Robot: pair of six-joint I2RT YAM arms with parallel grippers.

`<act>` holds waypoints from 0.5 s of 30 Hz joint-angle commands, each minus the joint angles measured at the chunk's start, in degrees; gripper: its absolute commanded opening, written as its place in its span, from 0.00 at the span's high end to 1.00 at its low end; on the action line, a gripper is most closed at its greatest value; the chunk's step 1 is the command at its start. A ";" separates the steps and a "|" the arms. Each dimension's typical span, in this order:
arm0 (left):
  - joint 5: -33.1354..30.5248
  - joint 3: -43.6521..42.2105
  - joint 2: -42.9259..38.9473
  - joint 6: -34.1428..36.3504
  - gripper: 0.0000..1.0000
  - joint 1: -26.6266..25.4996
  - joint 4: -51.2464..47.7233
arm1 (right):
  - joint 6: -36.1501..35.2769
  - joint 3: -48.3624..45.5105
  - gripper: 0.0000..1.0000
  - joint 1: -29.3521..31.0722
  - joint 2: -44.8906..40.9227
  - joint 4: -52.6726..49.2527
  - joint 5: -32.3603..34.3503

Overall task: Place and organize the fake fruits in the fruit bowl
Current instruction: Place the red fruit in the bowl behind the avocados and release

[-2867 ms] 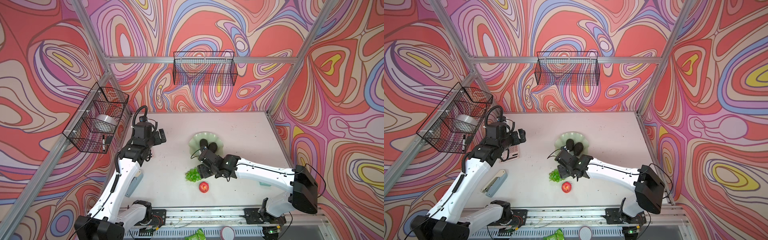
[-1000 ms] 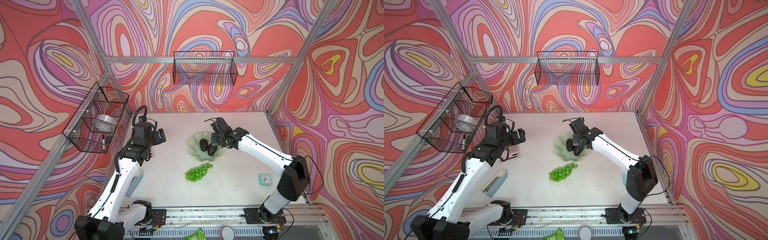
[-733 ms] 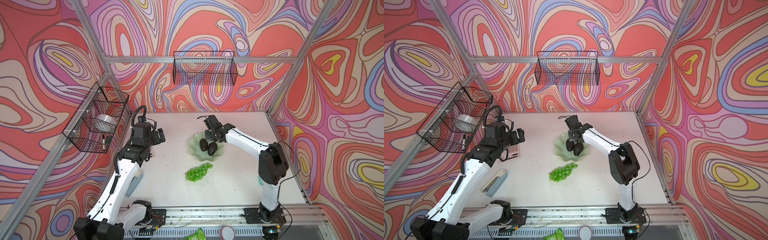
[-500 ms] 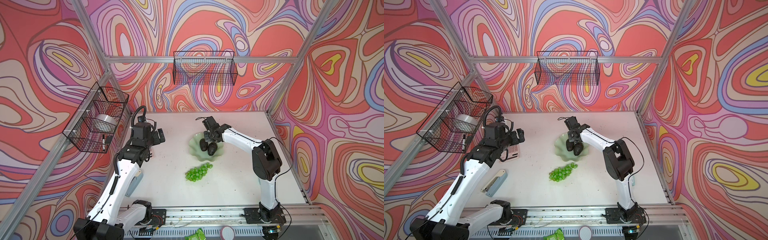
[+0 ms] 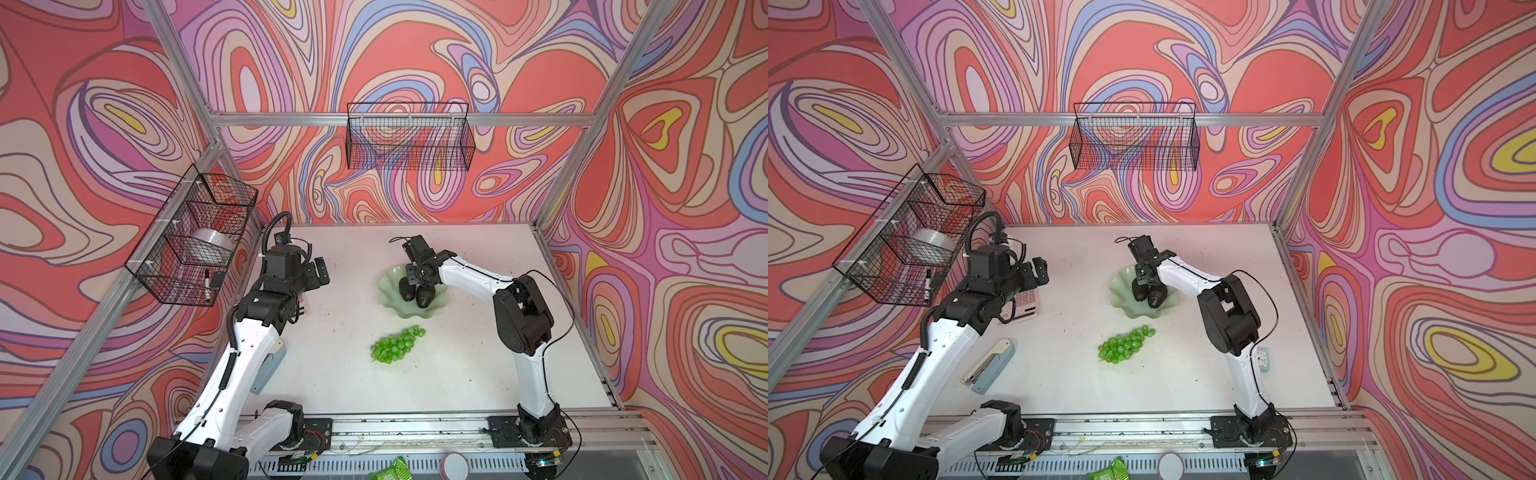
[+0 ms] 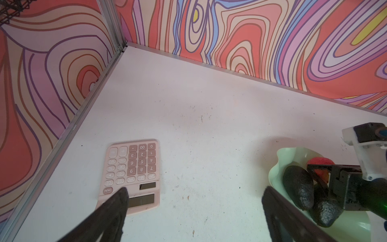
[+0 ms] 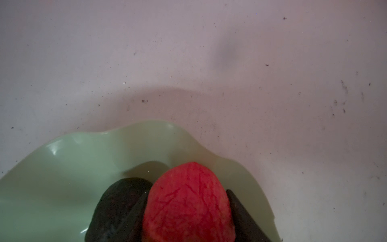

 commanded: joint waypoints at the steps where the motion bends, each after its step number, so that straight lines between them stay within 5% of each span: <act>1: -0.32 -0.60 -1.03 0.06 0.00 0.58 -0.34 | 0.29 1.45 0.52 -0.43 1.23 0.52 0.77; 15: 0.10 -0.72 -0.83 -0.07 0.00 0.60 -0.09 | 1.11 -1.17 0.38 -0.39 -2.08 1.09 -1.18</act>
